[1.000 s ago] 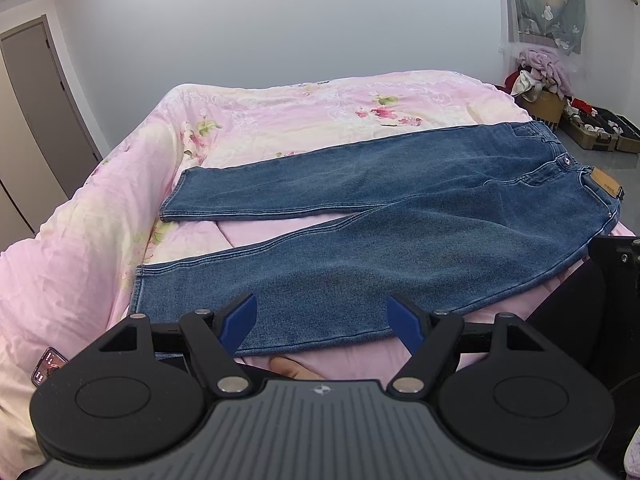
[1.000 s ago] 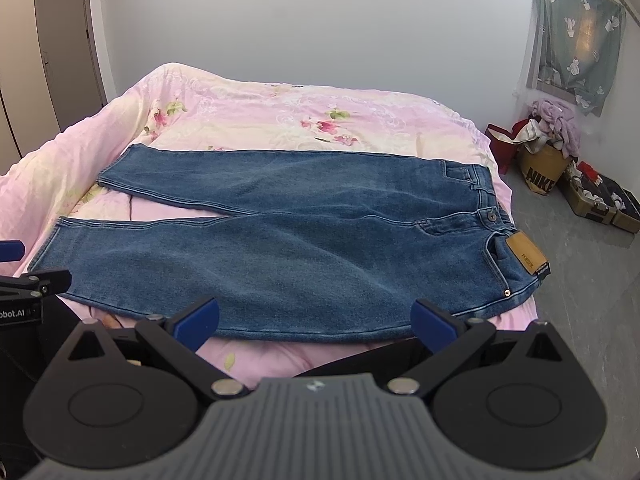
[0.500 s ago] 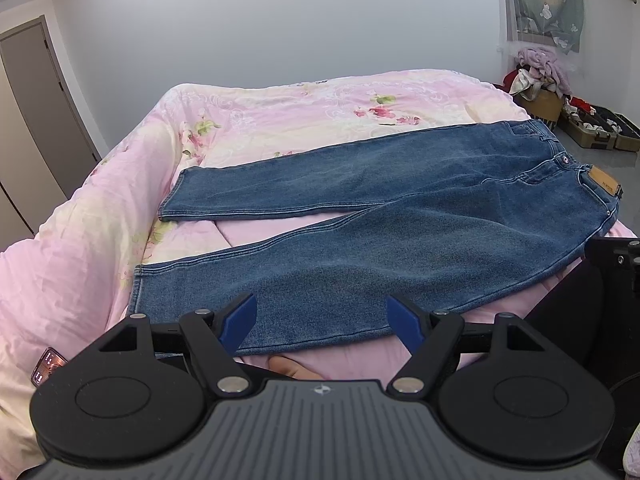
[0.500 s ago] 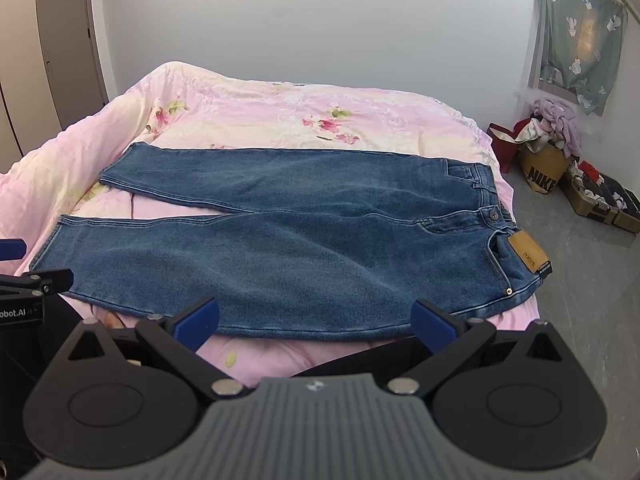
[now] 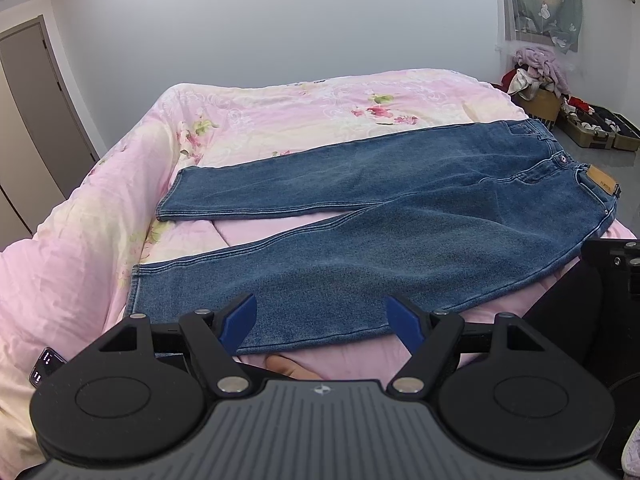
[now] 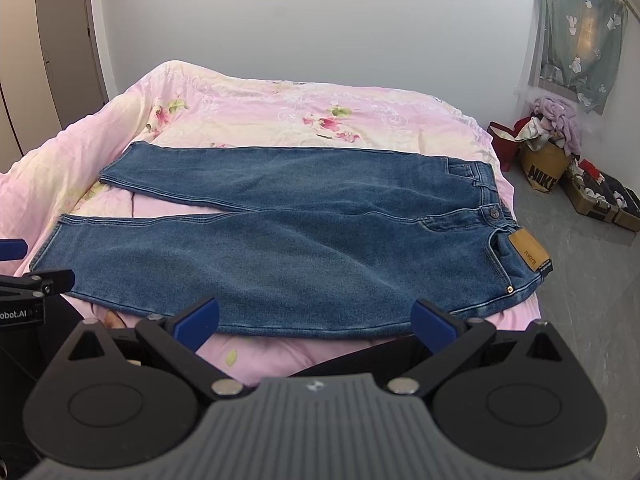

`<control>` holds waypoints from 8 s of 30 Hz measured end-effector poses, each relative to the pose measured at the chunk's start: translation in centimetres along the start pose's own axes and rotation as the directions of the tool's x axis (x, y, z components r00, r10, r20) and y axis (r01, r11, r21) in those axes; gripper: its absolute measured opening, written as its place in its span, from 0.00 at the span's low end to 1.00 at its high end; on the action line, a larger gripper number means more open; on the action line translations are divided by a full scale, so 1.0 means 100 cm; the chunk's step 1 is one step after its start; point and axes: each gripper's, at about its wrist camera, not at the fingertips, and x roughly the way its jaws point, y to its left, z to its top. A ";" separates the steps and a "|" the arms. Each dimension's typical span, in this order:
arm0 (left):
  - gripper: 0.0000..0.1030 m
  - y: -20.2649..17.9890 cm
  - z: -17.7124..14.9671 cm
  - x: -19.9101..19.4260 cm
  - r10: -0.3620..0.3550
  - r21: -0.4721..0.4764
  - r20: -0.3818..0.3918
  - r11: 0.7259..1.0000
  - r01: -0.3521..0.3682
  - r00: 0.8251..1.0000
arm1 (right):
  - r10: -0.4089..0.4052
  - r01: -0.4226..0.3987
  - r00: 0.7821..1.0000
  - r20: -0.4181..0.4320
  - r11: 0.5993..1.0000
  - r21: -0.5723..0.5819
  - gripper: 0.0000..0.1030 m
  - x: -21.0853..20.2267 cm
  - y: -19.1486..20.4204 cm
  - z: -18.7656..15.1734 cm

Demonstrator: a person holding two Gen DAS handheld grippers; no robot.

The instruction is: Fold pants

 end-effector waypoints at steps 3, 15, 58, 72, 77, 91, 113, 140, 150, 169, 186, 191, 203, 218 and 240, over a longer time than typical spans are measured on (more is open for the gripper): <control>0.85 0.000 0.000 0.000 0.000 0.000 0.000 1.000 0.000 1.000 | 0.000 0.000 1.000 -0.001 1.000 -0.001 0.96 0.000 0.000 0.000; 0.85 0.000 0.000 0.000 0.000 -0.001 0.000 1.000 0.000 1.000 | 0.001 -0.001 1.000 -0.009 1.000 0.003 0.96 0.002 0.000 -0.002; 0.78 0.203 0.001 0.166 0.105 0.419 -0.365 0.906 0.063 0.925 | -0.119 0.046 0.955 -0.271 0.964 -0.263 0.89 0.181 -0.140 0.034; 0.77 0.204 -0.067 0.232 0.180 0.718 -0.526 0.618 0.320 0.831 | -0.215 0.152 0.919 -0.331 0.967 -0.205 0.86 0.196 -0.170 0.042; 0.77 0.200 -0.083 0.251 0.224 0.764 -0.522 0.553 0.333 0.823 | -0.215 0.142 0.919 -0.331 0.963 -0.231 0.86 0.200 -0.177 0.039; 0.73 0.180 -0.099 0.271 0.277 0.827 -0.419 0.510 0.237 0.865 | -0.249 -0.022 0.866 -0.433 0.847 -0.531 0.86 0.210 -0.192 0.041; 0.10 0.188 0.029 0.265 0.283 0.605 -0.436 0.795 0.046 0.854 | -0.283 -0.155 0.793 -0.540 0.763 -0.627 0.83 0.256 -0.191 0.026; 0.10 0.169 0.077 0.233 0.307 0.481 -0.346 0.869 -0.113 0.887 | -0.198 -0.251 0.927 -0.319 0.305 -0.919 0.64 0.209 -0.190 -0.013; 0.10 0.173 0.074 0.241 0.319 0.468 -0.381 0.876 -0.117 0.868 | -0.148 -0.187 0.961 -0.232 0.268 -0.945 0.57 0.201 -0.192 -0.026; 0.11 0.178 0.071 0.229 0.331 0.408 -0.372 0.897 -0.167 0.867 | -0.190 -0.018 0.980 -0.063 0.232 -0.973 0.30 0.185 -0.201 -0.045; 0.10 0.218 0.146 0.246 0.398 0.223 -0.302 0.913 -0.342 0.866 | -0.312 0.355 0.930 0.193 0.632 -0.689 0.19 0.208 -0.185 0.114; 0.10 0.223 0.178 0.282 0.445 0.253 -0.284 0.889 -0.381 0.850 | -0.365 0.389 0.914 0.179 0.659 -0.643 0.19 0.252 -0.189 0.153; 0.10 0.204 0.206 0.416 0.515 0.437 -0.281 0.820 -0.370 0.810 | -0.451 0.354 0.892 0.041 0.639 -0.683 0.19 0.379 -0.182 0.194; 0.10 0.199 0.184 0.495 0.538 0.431 -0.299 0.813 -0.391 0.788 | -0.473 0.308 0.880 -0.051 0.648 -0.697 0.20 0.440 -0.192 0.181; 0.16 0.216 0.207 0.542 0.576 0.375 -0.320 0.806 -0.458 0.752 | -0.486 0.301 0.866 -0.119 0.696 -0.652 0.19 0.500 -0.189 0.218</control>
